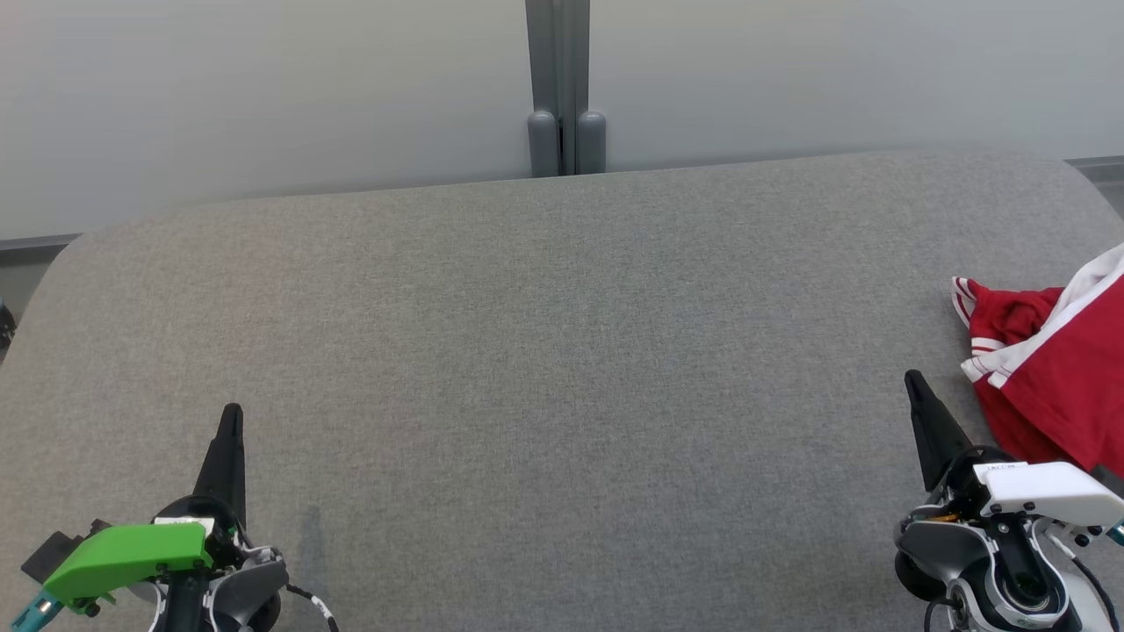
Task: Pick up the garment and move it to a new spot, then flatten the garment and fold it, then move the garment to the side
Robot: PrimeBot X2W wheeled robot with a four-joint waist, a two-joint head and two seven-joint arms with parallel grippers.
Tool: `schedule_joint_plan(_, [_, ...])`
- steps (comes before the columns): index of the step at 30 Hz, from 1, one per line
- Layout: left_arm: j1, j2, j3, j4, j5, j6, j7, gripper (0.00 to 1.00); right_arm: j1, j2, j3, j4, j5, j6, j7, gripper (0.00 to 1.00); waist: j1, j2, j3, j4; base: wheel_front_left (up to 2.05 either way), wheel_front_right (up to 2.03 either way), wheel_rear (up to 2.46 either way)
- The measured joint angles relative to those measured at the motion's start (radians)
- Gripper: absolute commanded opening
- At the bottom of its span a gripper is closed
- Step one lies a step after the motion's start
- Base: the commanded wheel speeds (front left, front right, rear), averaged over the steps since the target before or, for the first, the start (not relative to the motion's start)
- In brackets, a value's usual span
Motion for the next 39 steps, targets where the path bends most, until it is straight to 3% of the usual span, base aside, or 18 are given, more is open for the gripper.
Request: schedule_joint_plan(39, [-0.001, -0.009, 0.009, 0.000, 0.009, 0.000, 0.008, 0.00, 0.000, 0.004, -0.006, 0.000, -0.004, 0.000, 0.004, 0.00, 0.0000, 0.0000, 0.000, 0.000, 0.00, 0.00, 0.00])
